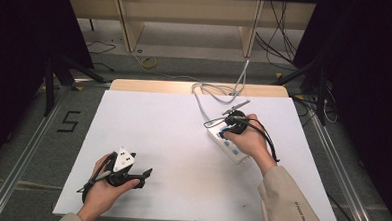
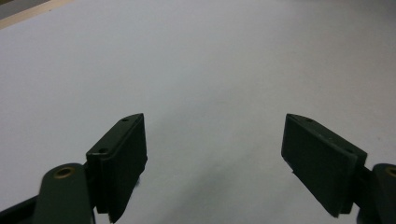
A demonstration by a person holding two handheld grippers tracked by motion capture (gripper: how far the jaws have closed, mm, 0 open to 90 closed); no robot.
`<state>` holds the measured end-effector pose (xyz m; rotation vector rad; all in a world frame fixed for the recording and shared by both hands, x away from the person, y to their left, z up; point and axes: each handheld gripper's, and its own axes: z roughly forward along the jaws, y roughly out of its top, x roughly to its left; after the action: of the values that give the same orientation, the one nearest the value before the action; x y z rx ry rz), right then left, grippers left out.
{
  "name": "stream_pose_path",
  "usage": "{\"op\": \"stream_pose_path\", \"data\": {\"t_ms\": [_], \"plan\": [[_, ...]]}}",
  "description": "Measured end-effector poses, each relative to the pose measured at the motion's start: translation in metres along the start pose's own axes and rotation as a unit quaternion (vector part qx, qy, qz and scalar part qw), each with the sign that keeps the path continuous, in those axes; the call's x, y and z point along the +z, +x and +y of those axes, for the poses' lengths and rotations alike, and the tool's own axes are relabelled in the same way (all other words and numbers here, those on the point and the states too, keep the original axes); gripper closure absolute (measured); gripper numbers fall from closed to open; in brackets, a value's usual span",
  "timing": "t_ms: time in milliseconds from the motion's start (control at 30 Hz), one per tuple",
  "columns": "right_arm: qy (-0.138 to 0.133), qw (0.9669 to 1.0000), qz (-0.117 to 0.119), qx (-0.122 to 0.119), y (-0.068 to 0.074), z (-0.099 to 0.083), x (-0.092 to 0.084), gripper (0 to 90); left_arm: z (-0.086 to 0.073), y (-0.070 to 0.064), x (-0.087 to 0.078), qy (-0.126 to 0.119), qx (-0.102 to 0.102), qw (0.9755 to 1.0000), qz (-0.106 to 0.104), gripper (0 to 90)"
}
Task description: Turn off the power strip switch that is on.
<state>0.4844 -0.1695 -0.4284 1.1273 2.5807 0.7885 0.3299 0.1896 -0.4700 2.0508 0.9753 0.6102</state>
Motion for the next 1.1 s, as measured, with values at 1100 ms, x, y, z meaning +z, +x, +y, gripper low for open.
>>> {"op": "stream_pose_path", "data": {"t_ms": [1100], "plan": [[-0.079, 0.9960, 0.023, -0.033, 0.035, -0.035, -0.035, 53.2, -0.001, 0.001, 0.000, 0.003, -0.003, 1.0000, 0.000, 22.1]]}}
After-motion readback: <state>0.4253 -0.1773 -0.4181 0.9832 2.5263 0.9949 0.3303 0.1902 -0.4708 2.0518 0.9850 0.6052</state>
